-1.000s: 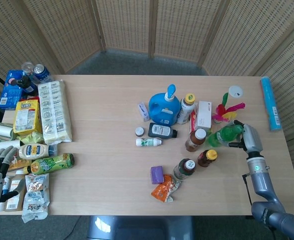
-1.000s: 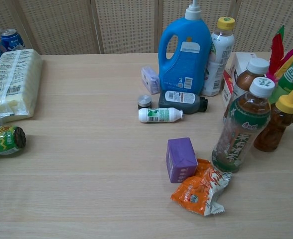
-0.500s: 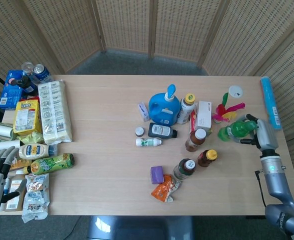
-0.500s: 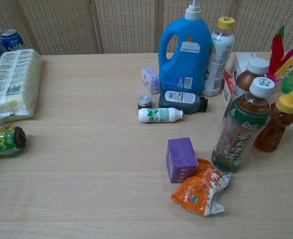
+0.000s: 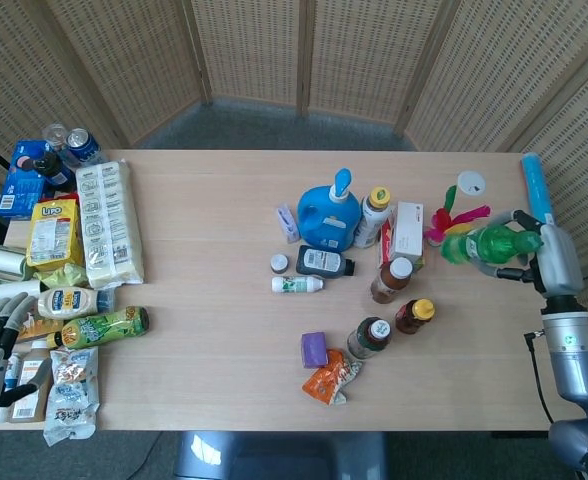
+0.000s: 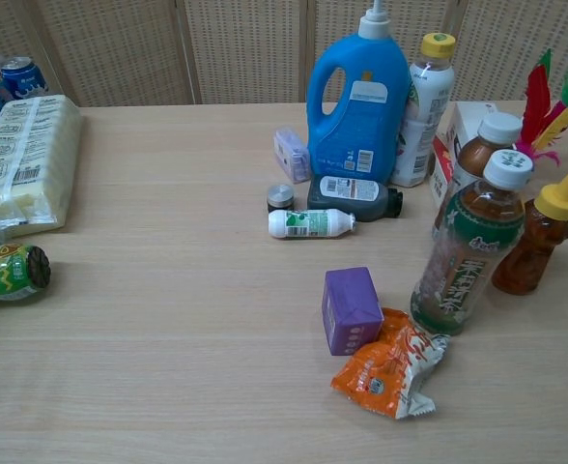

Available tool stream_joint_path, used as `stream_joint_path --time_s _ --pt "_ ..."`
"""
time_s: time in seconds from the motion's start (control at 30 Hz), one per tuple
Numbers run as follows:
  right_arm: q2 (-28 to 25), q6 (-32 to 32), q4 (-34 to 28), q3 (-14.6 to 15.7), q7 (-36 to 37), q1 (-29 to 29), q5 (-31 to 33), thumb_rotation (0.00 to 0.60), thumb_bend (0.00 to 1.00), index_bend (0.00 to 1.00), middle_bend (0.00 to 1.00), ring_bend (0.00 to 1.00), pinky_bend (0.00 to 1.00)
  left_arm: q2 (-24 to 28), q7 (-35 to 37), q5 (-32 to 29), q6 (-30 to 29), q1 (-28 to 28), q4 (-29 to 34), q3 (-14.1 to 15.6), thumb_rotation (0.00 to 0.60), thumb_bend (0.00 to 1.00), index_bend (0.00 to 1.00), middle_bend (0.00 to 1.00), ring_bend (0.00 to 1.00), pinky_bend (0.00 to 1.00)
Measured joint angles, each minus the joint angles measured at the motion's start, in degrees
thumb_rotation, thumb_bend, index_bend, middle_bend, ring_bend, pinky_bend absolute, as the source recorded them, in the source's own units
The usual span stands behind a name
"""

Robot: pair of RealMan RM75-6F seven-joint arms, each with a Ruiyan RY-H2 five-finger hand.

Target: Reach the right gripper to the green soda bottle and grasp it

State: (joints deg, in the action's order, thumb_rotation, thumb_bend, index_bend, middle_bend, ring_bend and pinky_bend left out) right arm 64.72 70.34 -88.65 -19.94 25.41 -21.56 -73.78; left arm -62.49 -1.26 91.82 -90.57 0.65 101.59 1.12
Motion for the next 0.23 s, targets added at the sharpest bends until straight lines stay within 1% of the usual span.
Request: stream_joint_path --time_s 0.23 --pt "-2.66 0.71 -3.51 -0.69 -2.06 0.07 0.32 0.600 0.11 0.78 1.00 0.86 0.58 -0.66 0.24 -0.05 0.33 -0.17 -0.47 -0.02 0.600 0.38 0.00 0.00 0.00 0.00"
